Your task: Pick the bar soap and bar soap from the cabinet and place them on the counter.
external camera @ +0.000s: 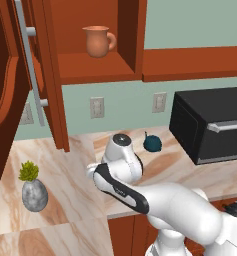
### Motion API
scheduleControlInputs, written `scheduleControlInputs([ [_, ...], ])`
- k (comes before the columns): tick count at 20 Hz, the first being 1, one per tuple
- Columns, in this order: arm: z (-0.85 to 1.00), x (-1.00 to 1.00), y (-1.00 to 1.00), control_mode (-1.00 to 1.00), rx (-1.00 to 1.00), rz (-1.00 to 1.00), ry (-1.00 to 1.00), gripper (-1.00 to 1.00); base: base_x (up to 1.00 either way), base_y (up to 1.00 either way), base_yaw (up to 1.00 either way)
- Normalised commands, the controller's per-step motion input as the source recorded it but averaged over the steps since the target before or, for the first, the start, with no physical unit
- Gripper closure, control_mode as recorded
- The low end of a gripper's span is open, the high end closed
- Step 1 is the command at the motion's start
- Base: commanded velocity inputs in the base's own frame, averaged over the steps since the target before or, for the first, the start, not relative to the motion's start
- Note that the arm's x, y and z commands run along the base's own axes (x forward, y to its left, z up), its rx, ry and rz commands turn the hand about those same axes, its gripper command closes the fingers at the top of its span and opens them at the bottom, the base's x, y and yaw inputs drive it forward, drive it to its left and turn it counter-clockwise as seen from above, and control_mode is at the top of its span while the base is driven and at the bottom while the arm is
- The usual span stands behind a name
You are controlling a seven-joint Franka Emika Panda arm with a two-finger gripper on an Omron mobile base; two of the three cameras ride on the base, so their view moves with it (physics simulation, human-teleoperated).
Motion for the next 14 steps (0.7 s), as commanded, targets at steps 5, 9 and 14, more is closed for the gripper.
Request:
scheduleControlInputs([
  [5,-0.23,0.01,0.0,-1.0,0.0,0.0,0.03,1.0,0.0,0.0,0.0],
  [9,-0.26,0.03,0.0,-1.0,0.0,0.0,0.05,1.0,0.0,0.0,0.0],
  [14,-0.25,0.04,0.0,-1.0,0.0,0.0,0.05,1.0,0.0,0.0,0.0],
])
